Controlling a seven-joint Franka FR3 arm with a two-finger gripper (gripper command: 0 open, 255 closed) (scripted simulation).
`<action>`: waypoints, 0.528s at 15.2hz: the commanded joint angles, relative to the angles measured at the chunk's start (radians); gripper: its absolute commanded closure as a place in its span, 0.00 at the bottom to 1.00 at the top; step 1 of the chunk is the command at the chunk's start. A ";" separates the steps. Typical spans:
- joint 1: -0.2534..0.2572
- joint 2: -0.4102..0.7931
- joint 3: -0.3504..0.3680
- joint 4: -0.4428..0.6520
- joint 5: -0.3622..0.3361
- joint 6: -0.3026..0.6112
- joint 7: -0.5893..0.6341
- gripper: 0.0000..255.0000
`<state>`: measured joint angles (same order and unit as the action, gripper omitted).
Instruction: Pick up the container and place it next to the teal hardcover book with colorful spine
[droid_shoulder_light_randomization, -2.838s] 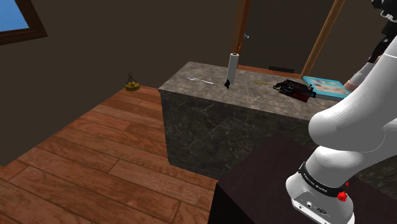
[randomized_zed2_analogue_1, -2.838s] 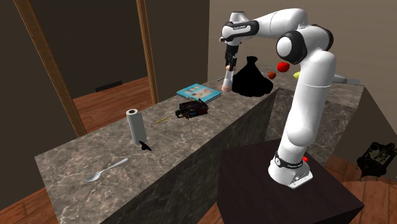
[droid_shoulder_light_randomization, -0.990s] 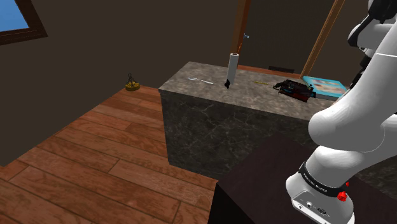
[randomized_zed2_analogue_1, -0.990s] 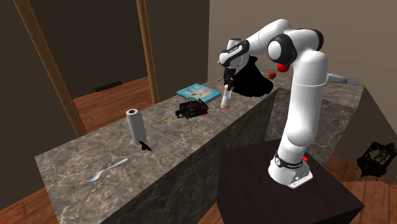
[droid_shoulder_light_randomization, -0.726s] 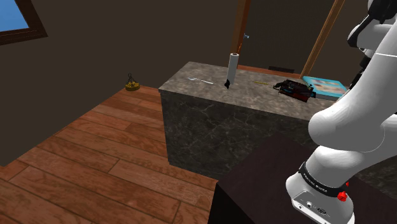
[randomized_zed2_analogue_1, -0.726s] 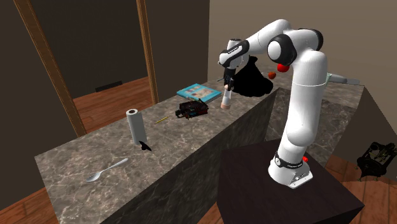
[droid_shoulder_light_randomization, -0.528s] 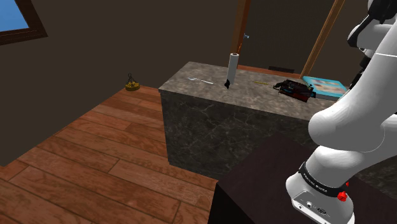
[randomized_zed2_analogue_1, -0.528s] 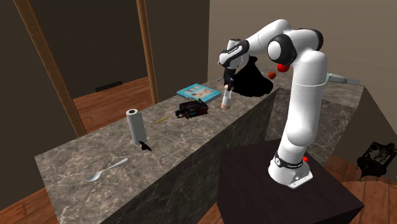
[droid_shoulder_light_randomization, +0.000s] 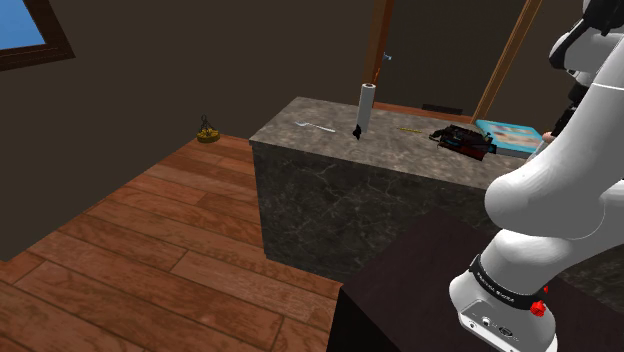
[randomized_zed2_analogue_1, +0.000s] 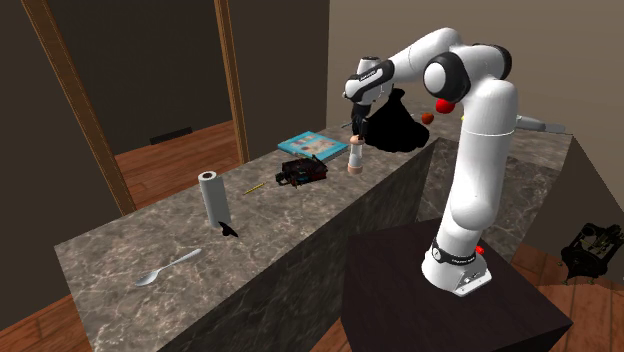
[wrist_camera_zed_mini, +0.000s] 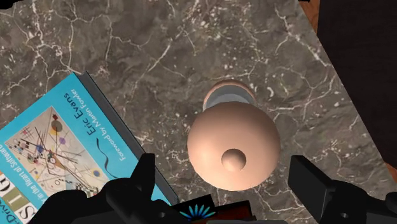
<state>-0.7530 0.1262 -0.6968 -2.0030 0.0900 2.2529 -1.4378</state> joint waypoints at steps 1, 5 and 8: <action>0.009 -0.044 -0.007 0.019 -0.038 -0.052 0.022 0.00; 0.012 -0.060 -0.007 0.030 -0.052 -0.076 0.032 0.00; 0.012 -0.060 -0.007 0.030 -0.052 -0.076 0.032 0.00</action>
<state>-0.7411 0.0660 -0.7033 -1.9738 0.0382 2.1780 -1.4059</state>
